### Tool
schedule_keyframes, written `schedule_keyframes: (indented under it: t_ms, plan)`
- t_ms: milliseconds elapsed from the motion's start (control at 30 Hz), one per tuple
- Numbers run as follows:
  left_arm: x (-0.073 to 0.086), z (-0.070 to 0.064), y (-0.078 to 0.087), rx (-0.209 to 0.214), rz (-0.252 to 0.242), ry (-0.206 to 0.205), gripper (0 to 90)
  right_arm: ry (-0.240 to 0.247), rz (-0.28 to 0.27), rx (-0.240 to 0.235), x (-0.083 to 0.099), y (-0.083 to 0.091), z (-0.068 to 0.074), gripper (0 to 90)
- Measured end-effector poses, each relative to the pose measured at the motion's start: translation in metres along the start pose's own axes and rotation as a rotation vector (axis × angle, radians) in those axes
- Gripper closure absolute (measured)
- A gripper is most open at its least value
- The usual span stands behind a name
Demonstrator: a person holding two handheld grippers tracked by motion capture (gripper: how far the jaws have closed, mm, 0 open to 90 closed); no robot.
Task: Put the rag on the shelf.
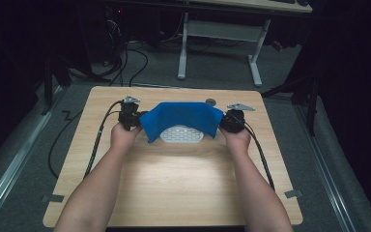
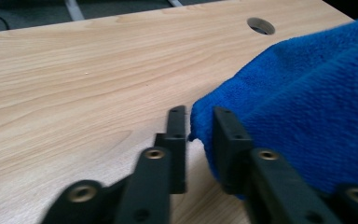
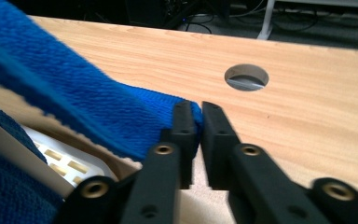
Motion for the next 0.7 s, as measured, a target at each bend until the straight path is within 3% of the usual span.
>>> schedule_keyframes:
  t_ms: [100,167,367,567,700]
  plan:
    - [-0.001,0.004,0.008,-0.018,-0.034,0.029,62.3,-0.003,-0.007,0.012,-0.002,0.005,-0.003,71.9]
    - [-0.001,0.008,0.015,-0.041,-0.05,0.042,59.9,-0.002,-0.032,0.011,-0.009,0.015,-0.005,70.0]
    - [-0.008,0.01,0.03,-0.067,-0.082,0.04,57.4,-0.003,-0.083,0.032,-0.024,0.034,-0.01,68.0]
    - [-0.014,0.016,0.042,-0.118,-0.124,0.044,54.2,0.001,-0.091,0.038,-0.031,0.038,-0.013,64.7]
    - [-0.013,0.018,0.043,-0.139,-0.119,0.039,52.4,0.018,-0.09,0.049,-0.034,0.036,-0.013,63.1]
Point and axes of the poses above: each handheld gripper's, and its own axes: y roughly backward along the jaws, x roughly out of its underside, z roughly to its left, the point moved 1 cm from there along -y, roughly forward along the jaws, and after that the axes turned 1 degree about -z, right-handed, at the moved point
